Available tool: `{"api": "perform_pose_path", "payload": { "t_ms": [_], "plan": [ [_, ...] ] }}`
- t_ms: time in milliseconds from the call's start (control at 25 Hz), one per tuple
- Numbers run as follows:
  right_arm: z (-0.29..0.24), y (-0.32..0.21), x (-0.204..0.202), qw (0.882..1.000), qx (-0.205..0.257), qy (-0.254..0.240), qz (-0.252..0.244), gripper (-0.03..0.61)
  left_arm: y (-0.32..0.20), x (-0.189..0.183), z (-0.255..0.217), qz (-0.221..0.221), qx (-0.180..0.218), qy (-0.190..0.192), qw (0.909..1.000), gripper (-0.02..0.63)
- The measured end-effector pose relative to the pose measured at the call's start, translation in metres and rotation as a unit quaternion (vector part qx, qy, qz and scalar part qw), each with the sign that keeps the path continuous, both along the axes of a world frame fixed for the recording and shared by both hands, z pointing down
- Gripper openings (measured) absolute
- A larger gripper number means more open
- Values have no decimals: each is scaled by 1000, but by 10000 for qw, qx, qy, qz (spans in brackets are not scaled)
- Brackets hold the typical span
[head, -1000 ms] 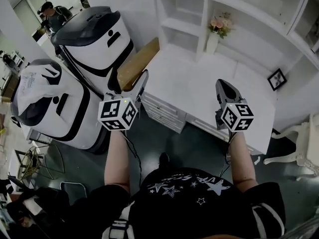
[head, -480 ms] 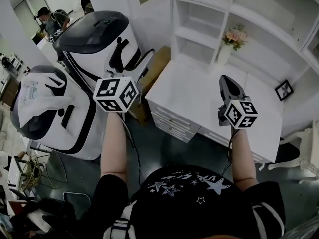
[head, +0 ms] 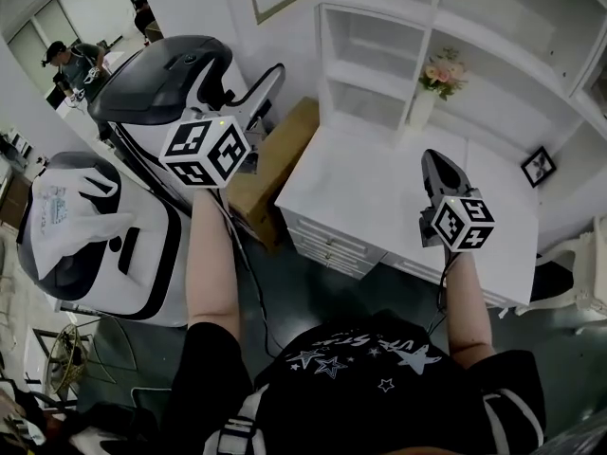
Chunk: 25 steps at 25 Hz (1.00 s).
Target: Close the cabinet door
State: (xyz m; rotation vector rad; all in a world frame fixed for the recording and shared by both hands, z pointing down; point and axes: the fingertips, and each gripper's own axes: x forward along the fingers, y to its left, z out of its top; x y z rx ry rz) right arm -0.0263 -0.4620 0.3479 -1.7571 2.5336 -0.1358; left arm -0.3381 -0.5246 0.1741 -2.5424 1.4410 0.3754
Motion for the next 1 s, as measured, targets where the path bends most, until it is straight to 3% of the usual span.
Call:
{"api": "perform_pose_path", "payload": {
  "t_ms": [320,560,680,1000],
  "plan": [
    [-6,-29,24,10000,37,-64,36,5,-48,-1,-17,-139,-29,-101,9998,474],
    [-16,-55,32,9997,153,-160,-37,5,-62,3,-25,-140,48,-56,9999,421],
    [-20,-63,35,9996,207,-170,-81,5,-68,7,-25,-215,10,-134,9997,358],
    [-18,-69,47,9995,217,-186,-111,5,-61,18,-25,-253,-6,-24,9997,327]
  ]
}}
